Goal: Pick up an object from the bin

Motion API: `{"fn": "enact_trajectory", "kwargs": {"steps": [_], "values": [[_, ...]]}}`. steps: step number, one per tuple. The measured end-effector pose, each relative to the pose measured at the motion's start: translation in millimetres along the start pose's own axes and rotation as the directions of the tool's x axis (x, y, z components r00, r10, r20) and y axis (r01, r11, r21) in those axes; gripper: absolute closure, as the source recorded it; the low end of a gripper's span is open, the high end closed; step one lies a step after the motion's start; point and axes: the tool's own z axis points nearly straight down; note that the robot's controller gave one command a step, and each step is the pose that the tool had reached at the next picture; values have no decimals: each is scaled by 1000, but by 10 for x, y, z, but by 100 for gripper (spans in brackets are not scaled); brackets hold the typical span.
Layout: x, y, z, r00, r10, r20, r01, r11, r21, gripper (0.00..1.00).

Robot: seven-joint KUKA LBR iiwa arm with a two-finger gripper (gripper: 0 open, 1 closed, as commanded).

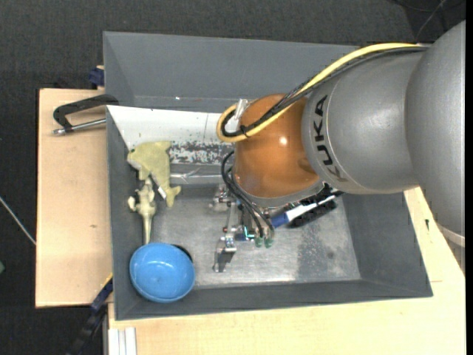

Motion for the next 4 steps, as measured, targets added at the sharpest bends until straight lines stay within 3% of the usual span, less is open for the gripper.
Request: {"fn": "enact_trajectory", "kwargs": {"steps": [1,2,3,4], "values": [[125,-770,640,991,-130,10,130,991,0,0],[-127,-1446,661,904,-426,24,426,905,6,0],[-139,-1432,655,905,-425,27,425,905,6,100],[-232,-1494,-520,896,-443,19,443,897,8,100]]}}
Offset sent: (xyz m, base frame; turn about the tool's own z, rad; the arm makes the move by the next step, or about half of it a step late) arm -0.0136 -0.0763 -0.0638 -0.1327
